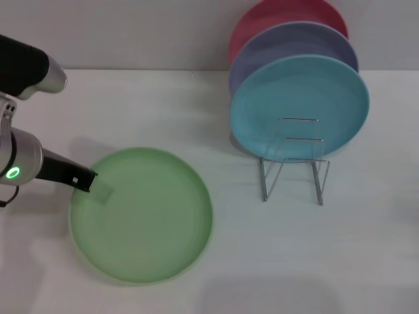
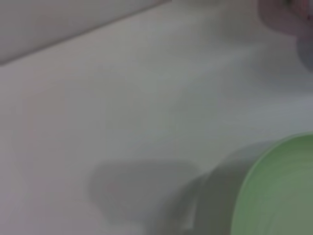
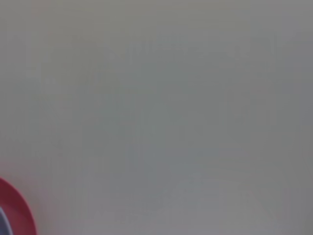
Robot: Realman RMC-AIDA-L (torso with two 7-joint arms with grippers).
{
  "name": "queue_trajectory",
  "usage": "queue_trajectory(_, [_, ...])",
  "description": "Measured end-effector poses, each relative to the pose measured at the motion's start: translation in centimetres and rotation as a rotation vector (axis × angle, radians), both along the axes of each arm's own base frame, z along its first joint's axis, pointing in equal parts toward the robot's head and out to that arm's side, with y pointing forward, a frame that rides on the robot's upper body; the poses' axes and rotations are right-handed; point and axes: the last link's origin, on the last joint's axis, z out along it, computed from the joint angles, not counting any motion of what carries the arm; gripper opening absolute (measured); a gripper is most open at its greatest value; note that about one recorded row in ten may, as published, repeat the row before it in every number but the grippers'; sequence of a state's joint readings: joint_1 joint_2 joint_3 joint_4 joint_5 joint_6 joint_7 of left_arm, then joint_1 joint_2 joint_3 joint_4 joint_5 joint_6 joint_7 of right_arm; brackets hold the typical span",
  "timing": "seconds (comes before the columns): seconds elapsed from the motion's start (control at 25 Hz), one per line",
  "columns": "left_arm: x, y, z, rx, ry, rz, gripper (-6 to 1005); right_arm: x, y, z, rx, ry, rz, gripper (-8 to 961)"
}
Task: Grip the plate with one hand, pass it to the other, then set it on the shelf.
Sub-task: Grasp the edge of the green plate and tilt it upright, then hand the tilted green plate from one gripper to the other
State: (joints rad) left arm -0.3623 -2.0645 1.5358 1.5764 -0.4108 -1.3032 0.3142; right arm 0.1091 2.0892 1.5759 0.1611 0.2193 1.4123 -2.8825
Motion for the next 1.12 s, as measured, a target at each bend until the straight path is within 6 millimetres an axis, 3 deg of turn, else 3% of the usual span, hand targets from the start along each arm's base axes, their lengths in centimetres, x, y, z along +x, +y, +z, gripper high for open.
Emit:
queue_trajectory(0.32, [1.9,-0.2,1.7,0.046,-0.018,-0.075,29,-1.0,0.0,0.4,0.033,-0.011,0.064,822])
queue_trajectory(0.64, [3.4,-0.3,3.0,0.088,-0.026,-0.138,32,-5.5,0.4,1.8,0.115,-0.054,0.364,823])
queue_trajectory(0.68, [3.7,-0.2,3.3,0.108,-0.028,-0.157,32,-7.1,1.5,2.2,0.109,-0.033,0.460,823])
queue_trajectory(0.76, [4.0,-0.2,3.5,0.123,-0.030,-0.170,33,-7.9,2.2,2.4,0.090,-0.011,0.498,823])
queue_trajectory(0.8, [4.2,-0.1,3.8,0.142,-0.033,-0.185,33,-9.6,4.5,3.3,0.014,0.056,0.585,823])
queue_trajectory(0.84, [4.2,-0.1,3.8,0.142,-0.033,-0.185,34,-9.6,4.5,3.3,0.014,0.056,0.585,823])
queue_trajectory(0.88, [4.4,0.0,3.9,0.157,-0.038,-0.198,34,-11.9,7.5,4.2,-0.131,0.108,0.644,823])
queue_trajectory(0.92, [4.4,0.0,3.9,0.157,-0.038,-0.198,34,-11.9,7.5,4.2,-0.131,0.108,0.644,824])
queue_trajectory(0.96, [4.5,0.1,4.1,0.167,-0.040,-0.208,35,-15.0,10.2,4.9,-0.282,0.109,0.675,824])
queue_trajectory(1.0, [4.6,0.1,4.1,0.169,-0.041,-0.211,35,-15.0,10.2,4.9,-0.282,0.109,0.675,824])
queue_trajectory(1.04, [4.7,0.2,4.1,0.173,-0.041,-0.217,36,-16.7,11.6,4.9,-0.376,0.099,0.660,824])
queue_trajectory(1.08, [4.9,0.2,4.1,0.178,-0.043,-0.225,36,-19.9,13.6,4.8,-0.513,0.061,0.618,824])
queue_trajectory(1.12, [4.9,0.2,4.1,0.178,-0.043,-0.225,36,-19.9,13.6,4.8,-0.513,0.061,0.618,824])
